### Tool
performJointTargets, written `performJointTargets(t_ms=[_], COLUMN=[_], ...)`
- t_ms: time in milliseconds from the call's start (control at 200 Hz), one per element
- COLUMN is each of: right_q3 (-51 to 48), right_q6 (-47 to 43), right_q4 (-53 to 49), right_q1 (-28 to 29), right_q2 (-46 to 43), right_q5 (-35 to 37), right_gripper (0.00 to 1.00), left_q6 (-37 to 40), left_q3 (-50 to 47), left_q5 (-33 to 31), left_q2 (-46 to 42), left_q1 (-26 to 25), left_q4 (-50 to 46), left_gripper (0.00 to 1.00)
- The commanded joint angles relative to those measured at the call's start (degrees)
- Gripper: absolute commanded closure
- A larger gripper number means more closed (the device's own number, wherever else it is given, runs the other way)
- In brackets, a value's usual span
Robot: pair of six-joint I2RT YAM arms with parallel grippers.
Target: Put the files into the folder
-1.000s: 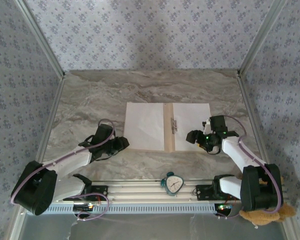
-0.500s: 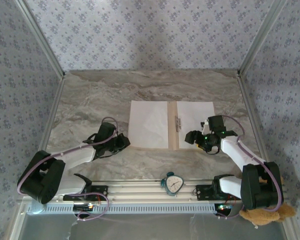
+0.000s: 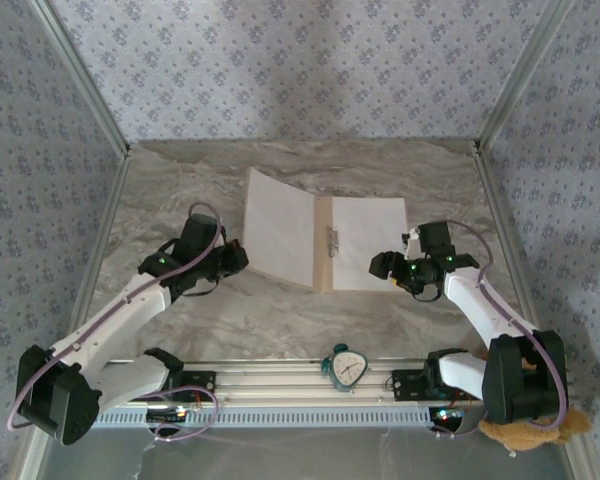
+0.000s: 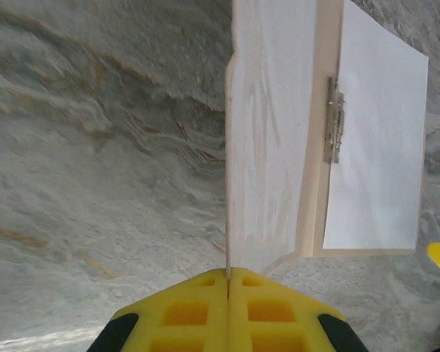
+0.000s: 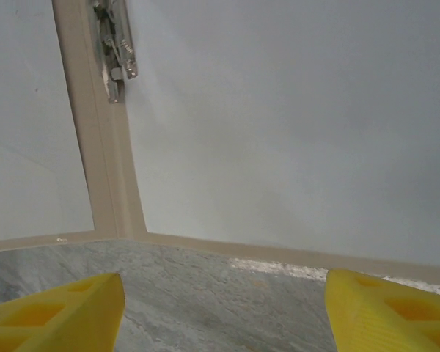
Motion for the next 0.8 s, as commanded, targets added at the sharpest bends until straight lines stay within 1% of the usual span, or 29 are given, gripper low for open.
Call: performJointTargets(t_ms=[0,230,455,660,795], right_q3=[2.04,2.28,2.23,1.76,2.03], right_q6=[0.94,0.66,0.63,1.83,1.73], right_q4=[-2.81,-3.71,-4.58,-3.34,-3.84], right_q1=[0.36,0.38,0.32,0.38,0.45], right_q2=[-1.35,-1.48,-1.44,-1.45,-1.18], right_q5=[-1.16,-1.13,-1.44,-1.48,-1.14], right_gripper=[0.26,0.26,0.26,0.26,0.26], left_q6=[6.97,11.54,11.8,10.14,9.89], left_q3=[6.85,19.36,29.77,34.87,36.94], left_q5=[-7.2,-14.89,-22.37,-29.33,-31.56], left_q2=[0.44,4.25,7.8,9.24,10.67], left_q1=[0.6,0.54,-0.52,-6.21,-11.11], left_q4=[-16.31,-29.67,-39.39,-43.21,-43.64], left_gripper=[1.0,1.0,1.0,1.0,1.0])
